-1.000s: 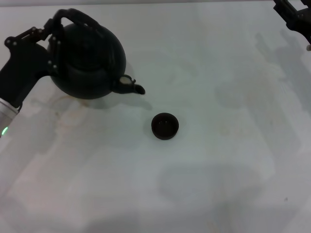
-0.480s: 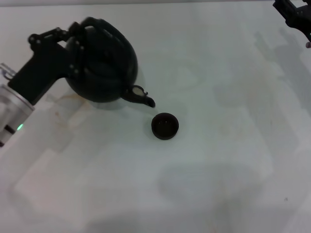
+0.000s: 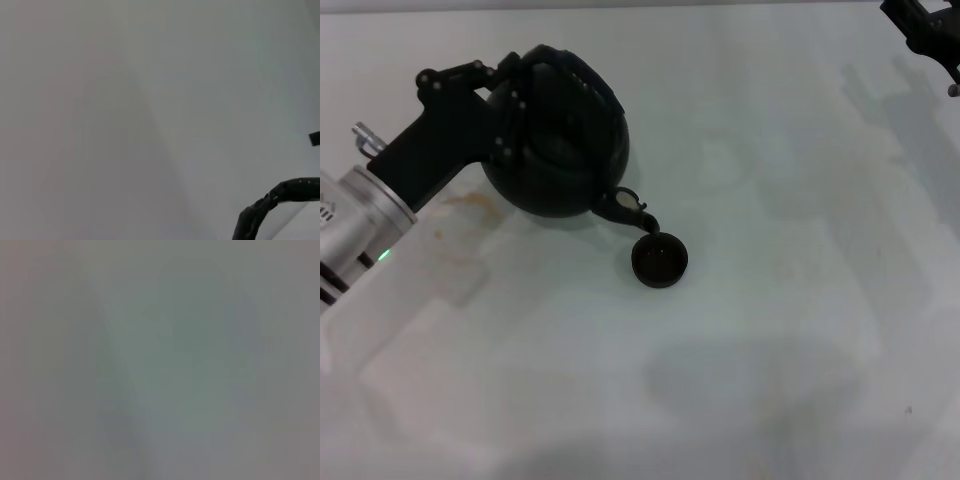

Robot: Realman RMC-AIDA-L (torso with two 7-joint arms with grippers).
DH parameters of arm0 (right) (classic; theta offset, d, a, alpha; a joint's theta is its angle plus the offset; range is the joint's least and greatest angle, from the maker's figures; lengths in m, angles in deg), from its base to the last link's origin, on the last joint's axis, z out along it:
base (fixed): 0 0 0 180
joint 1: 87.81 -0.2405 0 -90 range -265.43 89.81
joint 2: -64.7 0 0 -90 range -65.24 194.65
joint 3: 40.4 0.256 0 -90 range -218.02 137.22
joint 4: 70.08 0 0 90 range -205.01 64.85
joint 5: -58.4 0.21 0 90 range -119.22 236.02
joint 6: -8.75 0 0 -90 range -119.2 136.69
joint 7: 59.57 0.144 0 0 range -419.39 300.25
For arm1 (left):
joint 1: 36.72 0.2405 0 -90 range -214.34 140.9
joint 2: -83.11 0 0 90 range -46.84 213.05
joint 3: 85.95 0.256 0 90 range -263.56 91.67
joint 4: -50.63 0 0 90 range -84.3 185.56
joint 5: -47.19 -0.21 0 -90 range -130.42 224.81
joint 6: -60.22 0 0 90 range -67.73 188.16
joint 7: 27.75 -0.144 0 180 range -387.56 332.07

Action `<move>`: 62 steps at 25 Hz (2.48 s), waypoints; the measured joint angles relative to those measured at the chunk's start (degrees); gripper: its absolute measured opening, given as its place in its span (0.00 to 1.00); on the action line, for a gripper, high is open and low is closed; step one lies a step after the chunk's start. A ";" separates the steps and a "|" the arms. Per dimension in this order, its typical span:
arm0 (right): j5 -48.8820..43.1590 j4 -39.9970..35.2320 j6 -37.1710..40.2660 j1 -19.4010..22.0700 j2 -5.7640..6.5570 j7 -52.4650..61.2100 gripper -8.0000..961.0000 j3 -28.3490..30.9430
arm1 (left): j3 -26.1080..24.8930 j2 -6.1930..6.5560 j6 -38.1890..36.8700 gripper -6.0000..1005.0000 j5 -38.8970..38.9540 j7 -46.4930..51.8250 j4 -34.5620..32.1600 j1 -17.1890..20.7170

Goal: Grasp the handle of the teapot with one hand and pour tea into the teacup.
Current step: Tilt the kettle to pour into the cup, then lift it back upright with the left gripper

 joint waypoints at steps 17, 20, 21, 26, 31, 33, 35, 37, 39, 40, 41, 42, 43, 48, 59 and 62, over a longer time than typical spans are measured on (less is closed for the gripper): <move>0.06 -0.10 -0.12 -0.10 0.00 0.02 0.89 0.18 | 0.00 -0.02 0.10 0.12 -0.58 -7.04 0.01 -1.23; 0.06 -0.10 -0.32 -0.28 0.00 0.03 0.89 0.17 | 0.04 -0.09 0.11 0.12 -0.75 -7.85 0.15 -1.60; 0.06 -0.10 -0.34 -0.32 0.00 0.02 0.89 0.17 | 0.06 -0.12 0.10 0.12 -0.95 -7.85 0.17 -1.68; 0.06 0.08 -0.36 -0.60 0.00 0.03 0.89 0.17 | 0.09 -0.18 0.10 0.12 -2.01 -8.08 0.21 -1.95; 0.09 0.24 -0.42 -0.75 0.00 0.03 0.89 0.96 | 0.09 -0.21 0.08 0.12 -3.22 -10.64 0.49 -1.87; 0.11 0.27 -0.50 -0.77 0.00 0.05 0.89 1.20 | 0.09 -0.22 0.08 0.12 -3.33 -10.96 0.72 -1.83; 0.12 0.27 -0.55 -0.78 0.00 0.06 0.89 1.29 | 0.09 -0.22 0.08 0.12 -3.33 -11.02 0.87 -1.82; 0.14 0.27 -0.55 -0.78 0.00 0.07 0.89 1.36 | 0.09 -0.19 0.07 0.12 -3.35 -11.05 0.86 -1.81; 0.15 0.20 -0.55 -0.79 0.00 0.07 0.89 1.41 | 0.09 -0.14 0.04 0.12 -3.39 -11.67 0.85 -1.79; 0.15 0.15 -0.55 -0.79 0.00 0.08 0.89 1.43 | 0.09 -0.13 0.03 0.12 -3.40 -12.02 0.84 -1.77; 0.15 0.13 -0.55 -0.79 0.00 0.08 0.89 1.45 | 0.09 -0.12 0.01 0.12 -3.41 -12.85 0.85 -1.73; 0.15 0.12 -0.55 -0.79 0.00 0.08 0.89 1.46 | 0.08 -0.11 -0.02 0.12 -3.42 -13.54 0.85 -1.68; 0.16 0.12 -0.56 -0.79 0.00 0.09 0.89 1.48 | 0.09 -0.11 -0.08 0.12 -3.42 -14.14 0.87 -1.64; 0.71 0.17 -0.63 -0.79 0.00 0.10 0.89 1.57 | 0.09 -0.09 -0.14 0.12 -3.44 -14.53 0.87 -1.60; 0.96 0.40 -0.63 -0.79 0.00 0.25 0.89 1.58 | 0.09 -0.09 -0.15 0.11 -3.48 -14.56 0.52 -1.88; 0.96 0.44 -0.63 -0.79 0.00 0.29 0.89 1.58 | 0.09 -0.09 -0.09 0.11 -3.48 -14.58 0.44 -2.06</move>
